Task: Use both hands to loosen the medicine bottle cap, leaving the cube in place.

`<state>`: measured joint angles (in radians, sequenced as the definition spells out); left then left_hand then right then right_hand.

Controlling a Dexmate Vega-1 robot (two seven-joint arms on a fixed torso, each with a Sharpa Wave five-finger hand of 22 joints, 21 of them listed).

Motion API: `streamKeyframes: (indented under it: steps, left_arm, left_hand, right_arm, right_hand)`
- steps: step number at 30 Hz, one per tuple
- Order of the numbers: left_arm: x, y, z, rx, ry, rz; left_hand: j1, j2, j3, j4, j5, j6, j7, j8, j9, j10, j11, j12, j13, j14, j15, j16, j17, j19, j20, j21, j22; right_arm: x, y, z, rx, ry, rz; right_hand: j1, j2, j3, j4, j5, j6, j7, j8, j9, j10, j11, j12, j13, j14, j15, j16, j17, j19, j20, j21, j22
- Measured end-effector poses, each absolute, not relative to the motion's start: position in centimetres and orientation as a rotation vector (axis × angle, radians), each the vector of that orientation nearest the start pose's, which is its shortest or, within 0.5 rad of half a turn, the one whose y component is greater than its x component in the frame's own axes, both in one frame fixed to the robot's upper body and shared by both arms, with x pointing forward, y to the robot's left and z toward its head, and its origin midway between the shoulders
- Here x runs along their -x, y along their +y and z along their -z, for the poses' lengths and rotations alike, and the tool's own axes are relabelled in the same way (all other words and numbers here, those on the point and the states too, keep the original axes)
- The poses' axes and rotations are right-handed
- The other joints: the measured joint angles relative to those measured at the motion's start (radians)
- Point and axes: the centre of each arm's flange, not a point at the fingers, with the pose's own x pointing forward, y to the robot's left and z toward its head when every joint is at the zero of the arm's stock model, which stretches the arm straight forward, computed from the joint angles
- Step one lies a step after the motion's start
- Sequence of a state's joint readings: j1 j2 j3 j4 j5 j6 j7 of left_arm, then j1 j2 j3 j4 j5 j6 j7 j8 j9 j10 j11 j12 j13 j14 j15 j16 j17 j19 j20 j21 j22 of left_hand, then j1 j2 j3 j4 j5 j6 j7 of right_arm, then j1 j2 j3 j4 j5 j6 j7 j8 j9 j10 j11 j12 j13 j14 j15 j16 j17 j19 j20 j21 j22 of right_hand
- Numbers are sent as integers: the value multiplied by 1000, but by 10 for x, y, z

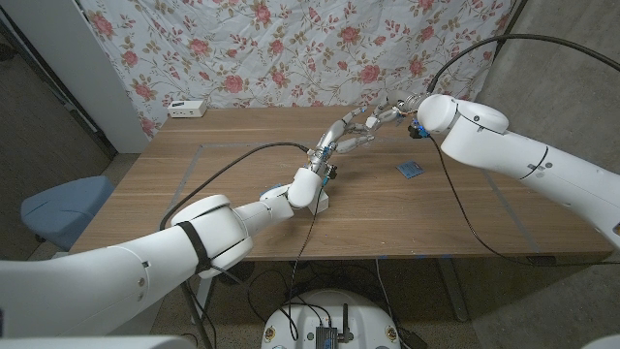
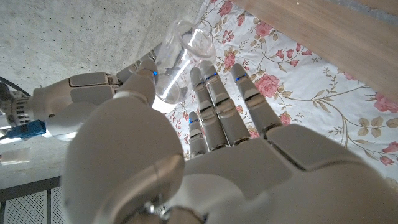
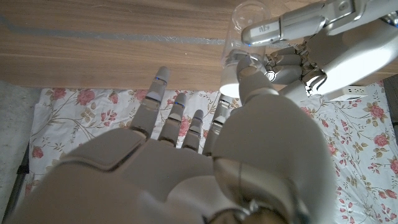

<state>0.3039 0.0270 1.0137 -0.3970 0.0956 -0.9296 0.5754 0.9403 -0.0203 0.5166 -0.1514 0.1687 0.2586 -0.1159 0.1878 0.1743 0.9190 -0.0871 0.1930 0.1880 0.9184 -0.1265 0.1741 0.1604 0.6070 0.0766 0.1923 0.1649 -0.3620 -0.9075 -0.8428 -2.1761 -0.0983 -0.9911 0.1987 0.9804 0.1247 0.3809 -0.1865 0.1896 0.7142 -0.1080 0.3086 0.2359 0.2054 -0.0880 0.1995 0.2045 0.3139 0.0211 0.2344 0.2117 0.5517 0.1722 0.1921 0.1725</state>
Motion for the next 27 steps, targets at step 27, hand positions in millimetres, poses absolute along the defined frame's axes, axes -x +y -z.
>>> streamKeyframes:
  steps: [27]
  left_arm:
    - [-655,25,-4,-522,-1090,294]
  left_hand:
    - [-5,-5,0,0,2,0,0,0,0,0,0,0,1,0,0,0,0,0,0,0,0]
  right_arm:
    - [-541,-189,-128,1220,-265,-72]
  right_hand:
    - [111,53,54,4,27,-46,-47,-18,-5,-20,-31,-4,-5,-25,-25,-7,14,-21,-18,0,0]
